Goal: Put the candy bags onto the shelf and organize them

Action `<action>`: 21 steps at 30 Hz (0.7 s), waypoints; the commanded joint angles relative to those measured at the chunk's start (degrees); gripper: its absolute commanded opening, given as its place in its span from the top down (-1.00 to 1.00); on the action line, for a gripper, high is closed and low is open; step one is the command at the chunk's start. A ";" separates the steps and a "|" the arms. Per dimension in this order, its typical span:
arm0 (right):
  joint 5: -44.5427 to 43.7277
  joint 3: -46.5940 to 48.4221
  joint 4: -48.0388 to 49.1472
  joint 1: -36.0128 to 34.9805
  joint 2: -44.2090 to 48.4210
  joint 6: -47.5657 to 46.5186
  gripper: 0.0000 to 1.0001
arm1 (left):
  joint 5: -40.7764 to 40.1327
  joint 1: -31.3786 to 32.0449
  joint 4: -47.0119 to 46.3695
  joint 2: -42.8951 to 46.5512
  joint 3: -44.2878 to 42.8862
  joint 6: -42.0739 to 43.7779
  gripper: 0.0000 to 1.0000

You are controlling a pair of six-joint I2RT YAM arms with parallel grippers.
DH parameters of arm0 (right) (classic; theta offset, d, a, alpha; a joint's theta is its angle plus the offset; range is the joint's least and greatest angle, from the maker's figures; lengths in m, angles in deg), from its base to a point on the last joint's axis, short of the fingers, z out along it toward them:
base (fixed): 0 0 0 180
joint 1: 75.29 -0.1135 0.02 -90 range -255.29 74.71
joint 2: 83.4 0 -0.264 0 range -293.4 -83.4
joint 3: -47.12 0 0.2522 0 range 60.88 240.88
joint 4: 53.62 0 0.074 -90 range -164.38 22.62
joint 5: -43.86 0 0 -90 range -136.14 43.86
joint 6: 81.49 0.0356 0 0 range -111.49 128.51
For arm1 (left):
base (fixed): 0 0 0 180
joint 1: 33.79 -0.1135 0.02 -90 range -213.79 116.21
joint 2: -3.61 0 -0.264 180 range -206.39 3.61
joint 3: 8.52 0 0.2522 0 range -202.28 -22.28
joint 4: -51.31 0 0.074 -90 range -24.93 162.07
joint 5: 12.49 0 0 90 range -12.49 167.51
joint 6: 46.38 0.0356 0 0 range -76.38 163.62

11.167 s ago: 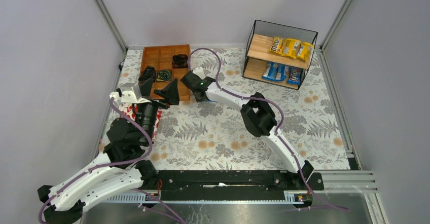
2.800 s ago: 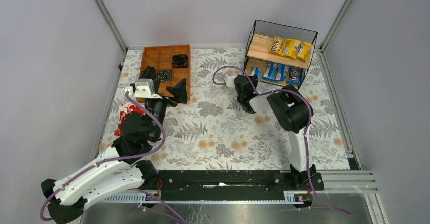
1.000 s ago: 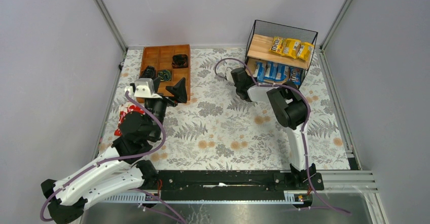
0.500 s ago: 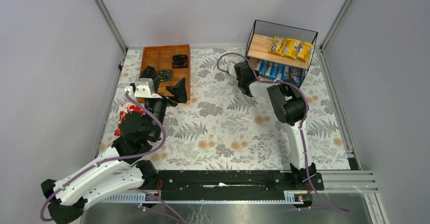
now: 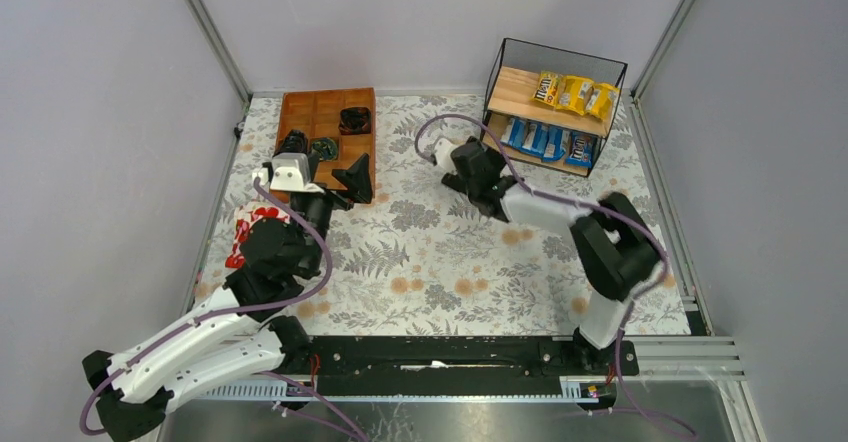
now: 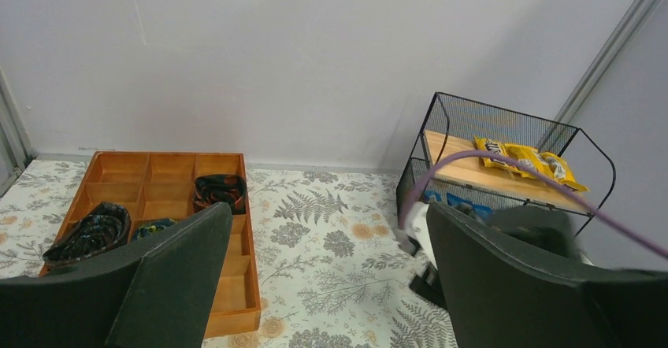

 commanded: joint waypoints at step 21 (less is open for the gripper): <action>0.13 24.25 -43.82 -6.36 64.69 47.03 -1.00 | 8.90 -0.43 17.41 -12.92 -33.38 -0.22 -0.97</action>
